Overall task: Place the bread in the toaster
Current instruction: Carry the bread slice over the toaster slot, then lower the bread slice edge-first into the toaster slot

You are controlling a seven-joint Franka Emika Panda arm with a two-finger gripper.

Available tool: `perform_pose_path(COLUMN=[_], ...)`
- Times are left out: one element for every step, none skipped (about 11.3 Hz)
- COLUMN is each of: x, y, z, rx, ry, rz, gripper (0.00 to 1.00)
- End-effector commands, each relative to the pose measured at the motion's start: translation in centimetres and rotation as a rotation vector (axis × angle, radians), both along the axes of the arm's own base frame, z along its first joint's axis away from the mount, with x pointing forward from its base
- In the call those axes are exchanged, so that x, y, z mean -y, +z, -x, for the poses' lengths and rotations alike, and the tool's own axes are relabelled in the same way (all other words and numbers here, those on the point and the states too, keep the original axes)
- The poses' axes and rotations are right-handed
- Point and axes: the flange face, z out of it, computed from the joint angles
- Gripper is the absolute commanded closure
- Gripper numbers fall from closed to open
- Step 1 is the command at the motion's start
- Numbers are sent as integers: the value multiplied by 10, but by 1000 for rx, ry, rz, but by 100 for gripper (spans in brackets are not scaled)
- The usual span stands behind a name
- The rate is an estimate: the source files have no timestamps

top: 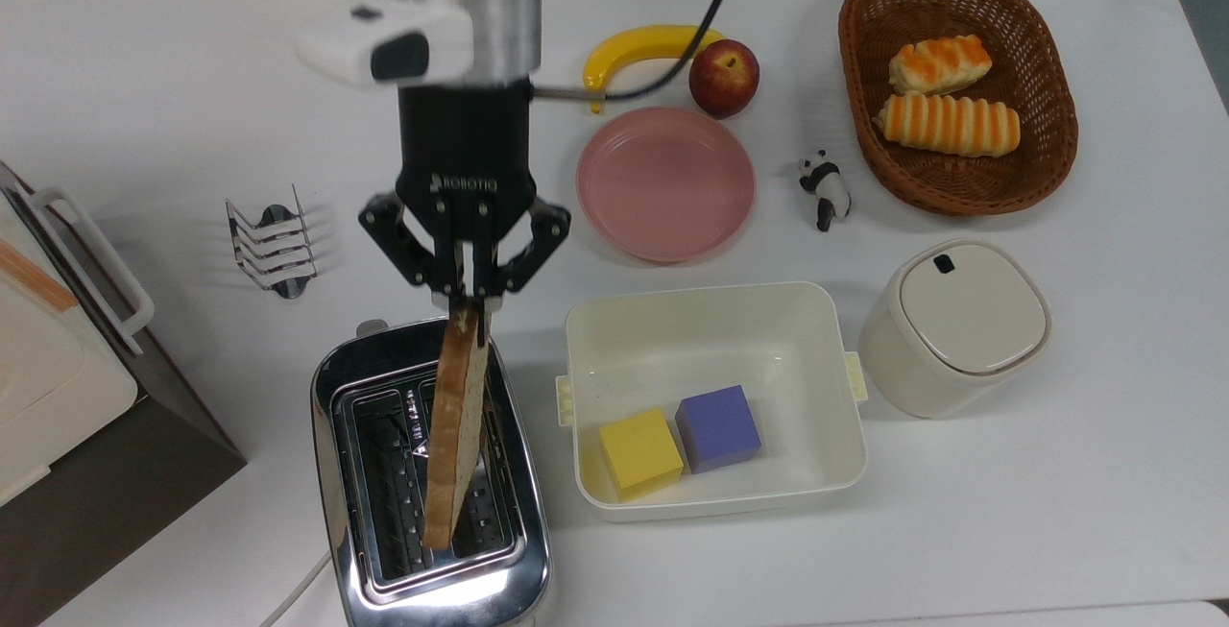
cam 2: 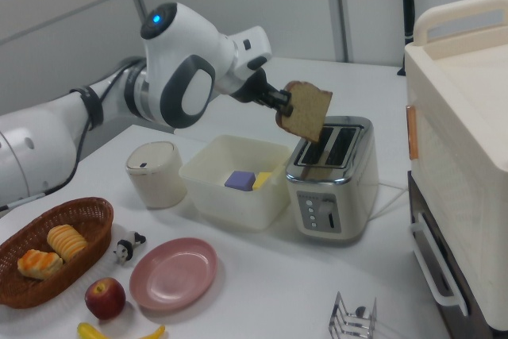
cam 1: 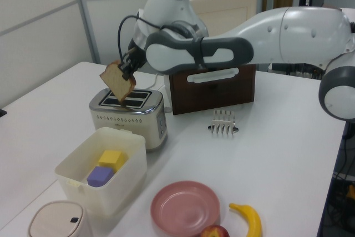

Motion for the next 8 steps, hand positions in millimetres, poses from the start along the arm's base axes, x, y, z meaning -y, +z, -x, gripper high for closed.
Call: perform_pose_path(x=[2,5,5,3,4,4,7,7], y=[-7,-19,-21,-21,-24,-23,-24,-24], z=[0,5,11,17,21,21,21,20], rx=[-33,-133,-216,-268,-303,-305,-305,-301], ry=[-10,-12,13,40,41,41,38,38], rz=[-16,-14,-4,2,3,3,3,5], gripper=[100,100,100,100,100,93,86,82])
